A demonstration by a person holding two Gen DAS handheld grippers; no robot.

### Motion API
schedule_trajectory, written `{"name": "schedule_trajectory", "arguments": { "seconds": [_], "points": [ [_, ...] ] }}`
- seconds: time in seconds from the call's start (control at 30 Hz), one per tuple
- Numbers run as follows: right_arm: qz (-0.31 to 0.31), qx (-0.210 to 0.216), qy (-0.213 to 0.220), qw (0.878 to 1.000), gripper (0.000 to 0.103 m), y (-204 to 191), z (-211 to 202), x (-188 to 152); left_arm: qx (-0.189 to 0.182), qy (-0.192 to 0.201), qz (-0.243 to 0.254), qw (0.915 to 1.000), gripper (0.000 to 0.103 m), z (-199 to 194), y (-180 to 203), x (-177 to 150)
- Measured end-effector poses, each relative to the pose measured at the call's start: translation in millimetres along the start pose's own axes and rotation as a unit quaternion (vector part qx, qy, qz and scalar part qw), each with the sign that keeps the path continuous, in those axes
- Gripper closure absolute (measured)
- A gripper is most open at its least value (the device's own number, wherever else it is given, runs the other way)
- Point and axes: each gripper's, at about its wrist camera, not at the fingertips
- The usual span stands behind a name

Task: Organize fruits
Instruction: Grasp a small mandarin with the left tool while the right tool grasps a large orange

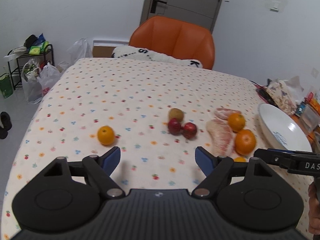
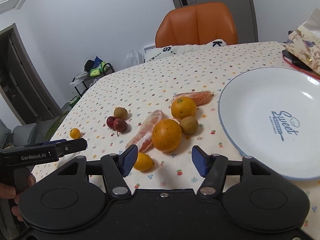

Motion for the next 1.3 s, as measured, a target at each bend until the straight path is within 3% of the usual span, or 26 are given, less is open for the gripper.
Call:
{"name": "schedule_trajectory", "arguments": {
  "seconds": [0.57, 0.67, 0.73, 0.8, 0.87, 1.3],
  "points": [
    [-0.001, 0.0, -0.013, 1.0, 0.056, -0.2, 32.7, 7.1, 0.055, 0.009, -0.022, 0.9982, 0.032, 30.9, -40.1, 9.4],
    [0.0, -0.005, -0.01, 1.0, 0.063, 0.9, 35.9, 6.9, 0.063, 0.015, -0.018, 0.9977, 0.041, 33.7, -40.2, 10.3],
    [0.005, -0.005, -0.009, 1.0, 0.066, 2.9, 36.2, 7.6, 0.067, 0.018, -0.017, 0.9974, 0.052, 35.2, -40.4, 11.2],
    [0.006, -0.002, -0.009, 1.0, 0.066, 3.7, 35.0, 7.3, 0.066, 0.018, -0.017, 0.9975, 0.073, 35.0, -41.0, 11.1],
    [0.011, 0.004, -0.007, 1.0, 0.067, 4.3, 33.0, 6.1, 0.067, 0.015, -0.019, 0.9975, 0.081, 32.9, -41.0, 11.4],
    [0.015, 0.031, 0.022, 0.999, 0.067, -4.1, -1.0, 7.6, 0.05, 0.033, -0.026, 0.9978, 0.081, -13.4, -24.2, 10.7]
  ]
}}
Point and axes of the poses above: each gripper's, at about its wrist camera, not at the fingertips, and z roughly the way its jaws point, y to its right, x to its top, and after that the axes turned 8 degrees about y, right-handed
